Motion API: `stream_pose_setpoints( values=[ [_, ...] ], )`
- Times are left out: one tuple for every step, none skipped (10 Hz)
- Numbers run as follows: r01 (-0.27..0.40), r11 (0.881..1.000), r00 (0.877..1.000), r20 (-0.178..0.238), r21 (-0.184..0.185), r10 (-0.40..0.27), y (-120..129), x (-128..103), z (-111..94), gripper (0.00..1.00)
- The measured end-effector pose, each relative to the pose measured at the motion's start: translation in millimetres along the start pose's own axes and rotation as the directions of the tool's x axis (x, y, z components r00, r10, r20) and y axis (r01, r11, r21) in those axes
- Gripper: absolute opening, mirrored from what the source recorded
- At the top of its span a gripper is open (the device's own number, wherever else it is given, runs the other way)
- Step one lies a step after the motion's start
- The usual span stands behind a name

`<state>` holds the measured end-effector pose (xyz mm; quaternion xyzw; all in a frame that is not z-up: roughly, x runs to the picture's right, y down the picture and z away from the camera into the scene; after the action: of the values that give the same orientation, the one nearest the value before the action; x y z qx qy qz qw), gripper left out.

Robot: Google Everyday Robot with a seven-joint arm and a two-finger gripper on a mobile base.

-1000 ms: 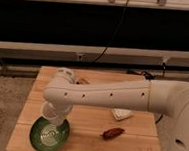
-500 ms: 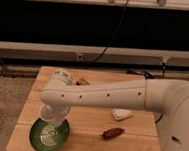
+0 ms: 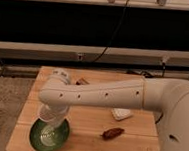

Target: Place the ceramic cup in the ceramic bowl

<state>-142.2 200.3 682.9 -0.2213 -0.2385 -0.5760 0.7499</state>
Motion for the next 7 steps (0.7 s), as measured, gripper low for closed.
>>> stream_pose_setpoints(
  values=[
    [0.003,1.0,1.0,0.001,-0.001,-0.003,-1.3,-0.2,-0.1,0.03],
    [0.007,1.0,1.0,0.002,-0.002,-0.007,-2.5,-1.1,-0.1,0.03],
    [0.01,1.0,1.0,0.004,-0.004,-0.01,-3.4,-2.0,0.7,0.03],
    [0.011,1.0,1.0,0.004,-0.006,-0.011,-3.3,-2.2,1.0,0.03],
    [0.012,1.0,1.0,0.005,-0.008,-0.012,-2.8,-2.2,1.5,0.03],
    [0.013,1.0,1.0,0.005,-0.01,-0.013,-3.2,-2.4,1.8,0.03],
    [0.016,1.0,1.0,0.006,-0.011,-0.016,-4.0,-3.1,2.1,0.03]
  ],
)
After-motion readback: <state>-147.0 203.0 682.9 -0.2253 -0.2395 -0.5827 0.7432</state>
